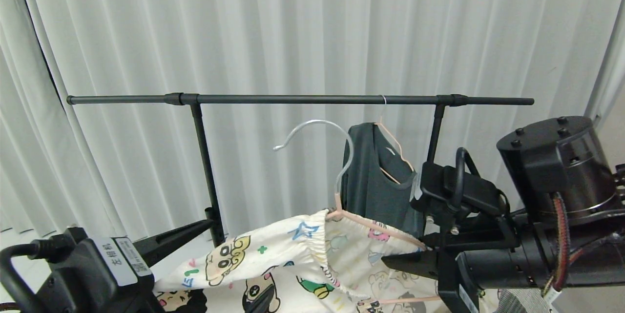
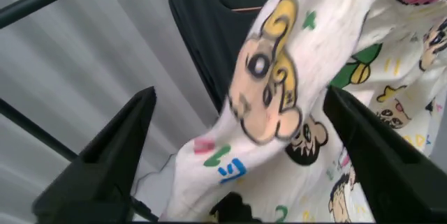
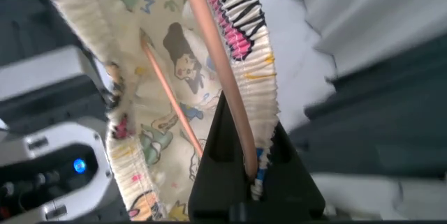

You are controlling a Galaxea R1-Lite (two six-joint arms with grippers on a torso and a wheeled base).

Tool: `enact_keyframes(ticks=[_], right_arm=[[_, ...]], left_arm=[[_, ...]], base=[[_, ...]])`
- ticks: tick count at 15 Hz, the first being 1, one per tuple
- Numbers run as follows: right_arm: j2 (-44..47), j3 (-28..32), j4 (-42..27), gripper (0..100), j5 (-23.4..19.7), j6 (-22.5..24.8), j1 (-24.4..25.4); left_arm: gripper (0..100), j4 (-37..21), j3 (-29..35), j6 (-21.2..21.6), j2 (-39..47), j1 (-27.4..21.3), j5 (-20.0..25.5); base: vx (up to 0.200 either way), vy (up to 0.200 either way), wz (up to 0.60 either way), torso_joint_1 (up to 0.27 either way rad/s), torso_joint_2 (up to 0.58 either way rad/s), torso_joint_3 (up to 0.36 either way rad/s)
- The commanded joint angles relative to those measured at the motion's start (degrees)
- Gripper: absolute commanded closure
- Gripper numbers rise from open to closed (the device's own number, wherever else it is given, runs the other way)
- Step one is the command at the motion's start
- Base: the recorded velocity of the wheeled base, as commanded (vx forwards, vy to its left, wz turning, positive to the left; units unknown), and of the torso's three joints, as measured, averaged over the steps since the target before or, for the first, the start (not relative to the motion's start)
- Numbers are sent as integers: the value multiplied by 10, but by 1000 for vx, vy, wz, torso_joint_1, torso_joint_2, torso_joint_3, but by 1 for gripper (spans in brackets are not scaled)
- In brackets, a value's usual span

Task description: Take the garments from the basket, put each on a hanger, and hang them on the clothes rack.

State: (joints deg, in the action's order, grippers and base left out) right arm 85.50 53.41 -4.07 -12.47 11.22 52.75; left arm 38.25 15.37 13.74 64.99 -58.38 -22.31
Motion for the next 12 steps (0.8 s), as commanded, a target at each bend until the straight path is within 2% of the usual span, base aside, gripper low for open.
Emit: enact_keyframes(ticks=[1,5,7,9,12], right_arm=[[-32,-2,-25,100,18,0,-14],[-53,-1,-56,100,44,1,-81],[-57,2,-56,100,50,8,-95],[-66,2,-56,100,51,36,-99],[-75,1,-52,100,47,61,-99]], left_arm=[[0,0,2,-2,-15,5,0],[0,0,-10,-1,-50,20,0],[0,-1,-34,-1,-49,37,0],[0,-1,-82,-3,-34,131,11],[0,-2,-110,-16,1,238,109]], base=[[0,0,0,0,0,0],[0,0,0,0,0,0],[0,0,0,0,0,0],[0,0,0,0,0,0],[0,0,0,0,0,0]])
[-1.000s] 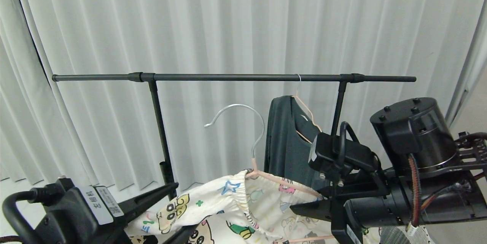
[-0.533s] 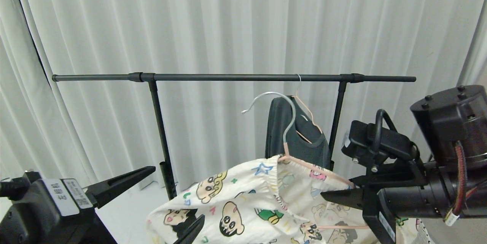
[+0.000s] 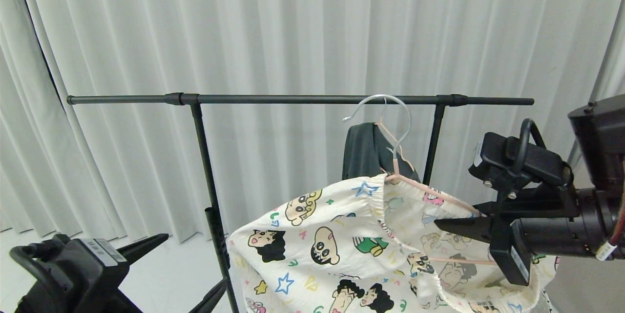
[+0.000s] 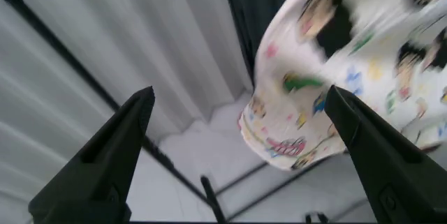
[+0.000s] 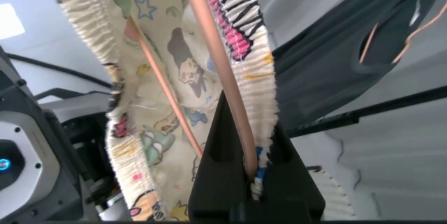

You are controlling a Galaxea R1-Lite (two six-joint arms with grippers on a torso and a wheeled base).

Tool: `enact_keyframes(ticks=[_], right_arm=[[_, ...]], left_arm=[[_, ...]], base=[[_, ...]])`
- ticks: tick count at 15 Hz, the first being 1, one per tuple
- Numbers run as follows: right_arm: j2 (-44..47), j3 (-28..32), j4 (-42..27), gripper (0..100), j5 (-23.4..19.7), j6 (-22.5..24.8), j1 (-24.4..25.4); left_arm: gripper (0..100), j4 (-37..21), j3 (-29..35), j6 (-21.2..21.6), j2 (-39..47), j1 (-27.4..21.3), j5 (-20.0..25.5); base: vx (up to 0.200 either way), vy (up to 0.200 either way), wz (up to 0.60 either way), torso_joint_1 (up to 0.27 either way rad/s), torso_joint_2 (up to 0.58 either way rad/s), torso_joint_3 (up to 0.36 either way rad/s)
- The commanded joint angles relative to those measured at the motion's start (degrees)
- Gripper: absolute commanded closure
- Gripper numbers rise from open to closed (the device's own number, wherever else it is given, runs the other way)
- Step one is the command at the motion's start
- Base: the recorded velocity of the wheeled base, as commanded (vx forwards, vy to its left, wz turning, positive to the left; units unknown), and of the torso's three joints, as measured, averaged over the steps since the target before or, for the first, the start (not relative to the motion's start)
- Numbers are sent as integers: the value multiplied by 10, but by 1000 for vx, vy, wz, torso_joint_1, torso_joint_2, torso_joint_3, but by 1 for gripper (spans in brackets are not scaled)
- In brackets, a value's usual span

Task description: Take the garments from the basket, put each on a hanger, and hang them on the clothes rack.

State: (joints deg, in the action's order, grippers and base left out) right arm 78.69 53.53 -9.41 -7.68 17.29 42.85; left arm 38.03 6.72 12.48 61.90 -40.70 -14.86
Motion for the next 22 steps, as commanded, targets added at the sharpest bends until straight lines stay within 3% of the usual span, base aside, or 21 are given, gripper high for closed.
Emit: enact_keyframes(ticks=[1,3,9,10,16,19,21,22], right_arm=[[-9,1,3,100,-2,8,0],[-13,1,10,100,-8,15,1],[-19,1,10,100,-8,16,16],[-20,1,10,100,-6,16,16],[-20,0,5,100,1,15,-16],[-21,0,7,100,13,13,-26],[-24,1,7,100,13,13,-29],[-24,3,8,100,13,11,-29]], left_arm=[[0,0,-21,-4,51,83,63],[0,0,-10,-5,88,93,104],[0,0,13,-26,125,93,151],[100,0,12,-25,126,99,149],[100,0,4,-19,132,215,148],[100,-1,1,-18,140,227,136],[100,1,-1,-14,163,224,84],[100,2,4,-12,161,215,79]], base=[[0,0,0,0,0,0],[0,0,0,0,0,0],[0,0,0,0,0,0],[0,0,0,0,0,0],[0,0,0,0,0,0],[0,0,0,0,0,0],[0,0,0,0,0,0],[0,0,0,0,0,0]])
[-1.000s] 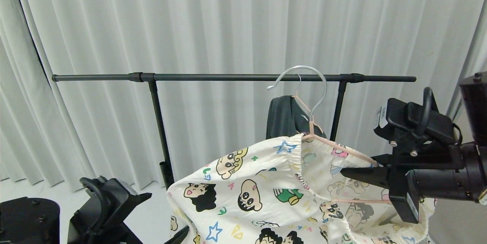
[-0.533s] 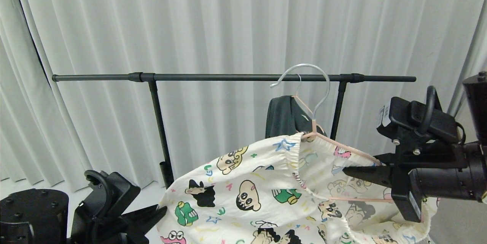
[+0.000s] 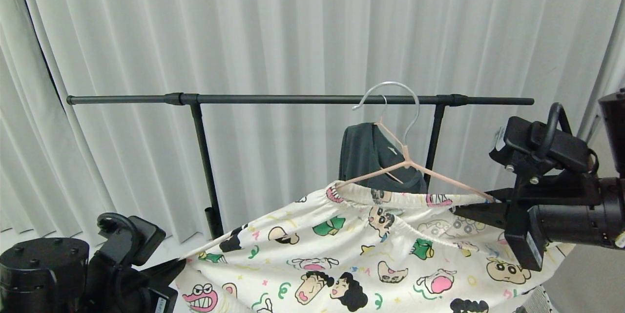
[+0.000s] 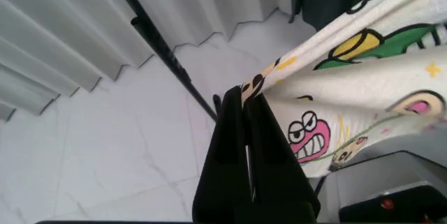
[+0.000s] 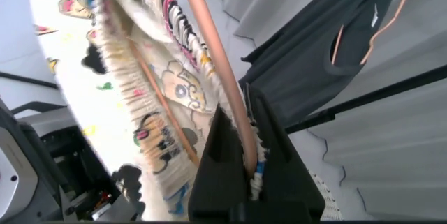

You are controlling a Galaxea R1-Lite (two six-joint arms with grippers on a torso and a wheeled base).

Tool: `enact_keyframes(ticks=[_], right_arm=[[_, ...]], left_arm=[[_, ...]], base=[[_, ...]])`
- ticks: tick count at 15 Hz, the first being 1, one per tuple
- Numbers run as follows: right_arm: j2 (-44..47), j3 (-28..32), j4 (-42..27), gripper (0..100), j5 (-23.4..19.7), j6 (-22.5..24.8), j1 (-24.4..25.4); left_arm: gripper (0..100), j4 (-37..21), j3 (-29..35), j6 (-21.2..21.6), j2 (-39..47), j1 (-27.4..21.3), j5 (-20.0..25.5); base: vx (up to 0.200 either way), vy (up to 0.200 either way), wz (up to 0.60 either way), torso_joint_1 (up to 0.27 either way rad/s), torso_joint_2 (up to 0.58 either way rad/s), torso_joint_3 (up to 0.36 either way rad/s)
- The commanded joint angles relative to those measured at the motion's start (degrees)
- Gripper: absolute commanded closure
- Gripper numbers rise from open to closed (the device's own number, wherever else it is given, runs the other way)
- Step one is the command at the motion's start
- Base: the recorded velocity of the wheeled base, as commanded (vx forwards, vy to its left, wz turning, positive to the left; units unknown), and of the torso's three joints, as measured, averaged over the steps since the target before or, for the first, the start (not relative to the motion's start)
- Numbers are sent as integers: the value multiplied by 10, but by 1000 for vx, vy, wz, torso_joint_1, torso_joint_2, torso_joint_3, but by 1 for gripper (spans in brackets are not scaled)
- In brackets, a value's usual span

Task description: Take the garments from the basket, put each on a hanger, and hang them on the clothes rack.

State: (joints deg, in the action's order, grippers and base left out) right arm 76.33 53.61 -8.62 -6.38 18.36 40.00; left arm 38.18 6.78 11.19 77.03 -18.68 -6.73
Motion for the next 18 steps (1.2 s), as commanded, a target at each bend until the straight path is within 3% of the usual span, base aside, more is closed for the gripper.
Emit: enact_keyframes(ticks=[1,3,4,6,10,14,18], right_arm=[[1,2,1,100,0,-3,0],[9,6,2,100,2,-10,0],[14,12,1,100,5,-12,-1],[28,25,-2,100,56,-24,-3],[78,78,-49,100,158,-125,-4],[134,155,-134,100,201,-224,-3],[186,181,-144,100,235,-286,4]], left_arm=[[100,2,10,1,6,-22,-2],[100,10,13,0,0,-32,-2],[0,15,11,-1,0,-32,-2],[0,20,13,-6,-14,-32,0],[0,21,21,-6,-38,-28,9],[0,30,54,1,-36,-24,-29],[0,39,55,-1,-37,-24,-37]], base=[[0,0,0,0,0,0],[0,0,0,0,0,0],[0,0,0,0,0,0],[0,0,0,0,0,0],[0,0,0,0,0,0],[0,0,0,0,0,0],[0,0,0,0,0,0]])
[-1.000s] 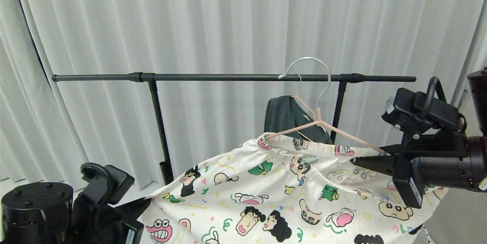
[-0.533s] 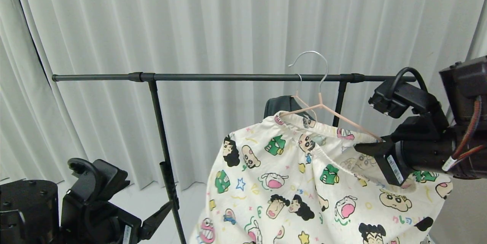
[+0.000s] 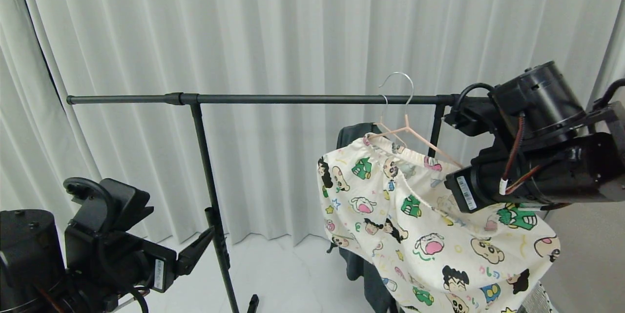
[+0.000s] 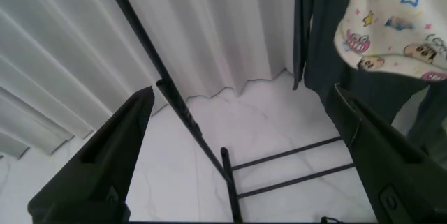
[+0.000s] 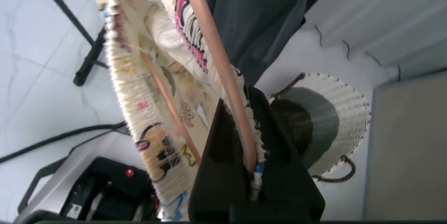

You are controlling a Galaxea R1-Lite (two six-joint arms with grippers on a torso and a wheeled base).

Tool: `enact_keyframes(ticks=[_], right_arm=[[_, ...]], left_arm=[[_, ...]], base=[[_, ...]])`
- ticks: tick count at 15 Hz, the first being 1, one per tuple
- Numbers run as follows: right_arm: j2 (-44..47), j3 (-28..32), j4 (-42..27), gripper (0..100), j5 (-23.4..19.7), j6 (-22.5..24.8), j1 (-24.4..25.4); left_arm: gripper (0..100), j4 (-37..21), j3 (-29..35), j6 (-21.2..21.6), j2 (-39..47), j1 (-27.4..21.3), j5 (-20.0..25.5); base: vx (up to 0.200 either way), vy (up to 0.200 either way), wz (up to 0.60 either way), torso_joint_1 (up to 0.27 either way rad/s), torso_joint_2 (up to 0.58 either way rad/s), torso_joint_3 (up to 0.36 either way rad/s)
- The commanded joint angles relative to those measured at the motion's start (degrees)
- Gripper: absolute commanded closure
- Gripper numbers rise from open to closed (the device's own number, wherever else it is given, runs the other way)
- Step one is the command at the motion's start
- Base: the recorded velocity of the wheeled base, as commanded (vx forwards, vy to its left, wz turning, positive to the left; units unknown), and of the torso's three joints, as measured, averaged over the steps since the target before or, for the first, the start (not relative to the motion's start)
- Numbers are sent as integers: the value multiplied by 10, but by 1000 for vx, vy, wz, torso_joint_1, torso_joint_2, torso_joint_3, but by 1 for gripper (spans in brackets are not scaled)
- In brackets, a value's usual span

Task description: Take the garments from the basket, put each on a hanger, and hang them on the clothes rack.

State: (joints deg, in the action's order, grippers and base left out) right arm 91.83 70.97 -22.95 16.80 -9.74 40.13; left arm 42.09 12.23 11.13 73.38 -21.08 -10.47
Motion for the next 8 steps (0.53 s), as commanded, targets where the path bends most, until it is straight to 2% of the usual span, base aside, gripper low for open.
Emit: enact_keyframes(ticks=[1,4,8], right_arm=[[42,15,-1,100,10,-16,4],[69,35,-1,100,33,-36,5],[75,36,4,100,34,-39,12]], left_arm=[[0,0,2,-1,-1,0,-1],[0,0,2,-2,-1,-1,-1],[0,0,1,-2,-1,-3,-1]], base=[[0,0,0,0,0,0],[200,0,0,2,-1,2],[200,0,0,5,2,0]])
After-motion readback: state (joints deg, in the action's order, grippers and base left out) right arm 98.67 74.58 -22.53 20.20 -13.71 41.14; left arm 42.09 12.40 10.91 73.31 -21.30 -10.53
